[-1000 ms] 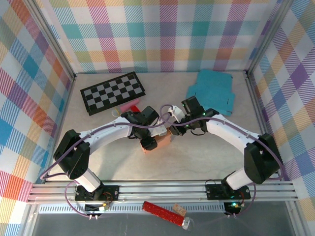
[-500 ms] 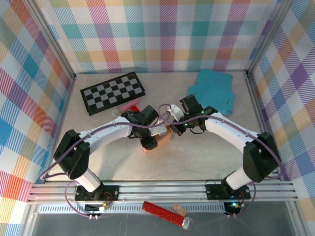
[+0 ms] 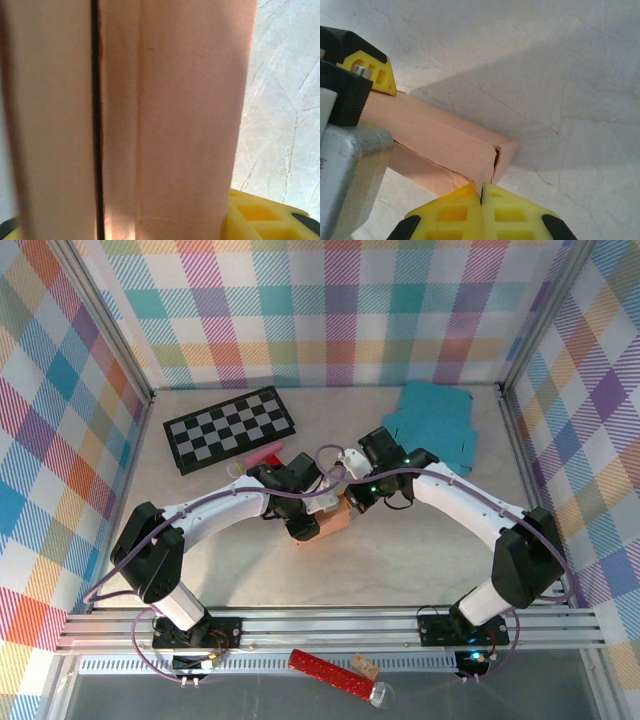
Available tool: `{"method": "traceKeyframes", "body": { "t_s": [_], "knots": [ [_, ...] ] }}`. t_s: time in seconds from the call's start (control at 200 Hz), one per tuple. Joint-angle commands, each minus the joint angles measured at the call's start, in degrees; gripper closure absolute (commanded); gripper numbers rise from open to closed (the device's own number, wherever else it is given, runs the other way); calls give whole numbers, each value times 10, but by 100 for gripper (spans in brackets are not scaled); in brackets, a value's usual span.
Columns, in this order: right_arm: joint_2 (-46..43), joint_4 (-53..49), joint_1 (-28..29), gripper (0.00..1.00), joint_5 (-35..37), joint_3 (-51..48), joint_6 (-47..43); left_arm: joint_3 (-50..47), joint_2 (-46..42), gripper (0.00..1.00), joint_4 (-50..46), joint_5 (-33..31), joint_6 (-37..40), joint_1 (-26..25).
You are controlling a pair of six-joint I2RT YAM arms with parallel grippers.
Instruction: Fold the paper box
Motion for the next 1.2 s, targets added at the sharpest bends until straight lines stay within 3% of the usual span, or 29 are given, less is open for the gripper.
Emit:
{"method": "traceKeyframes", "body": {
  "t_s": [0.0,0.59,0.9,1.195],
  "knots": [
    [15,-40,17,100,7,18,65,14,10,50,14,-9,-9,7],
    [25,-56,30,100,38,34,188,21,14,53,15,-27,-10,11],
    [-27,36,52,100,129,-50,205,23,6,50,28,-5,-40,21],
    [-29,44,67,100,168,-58,236,2,-19,44,35,-8,-61,21]
  ]
}}
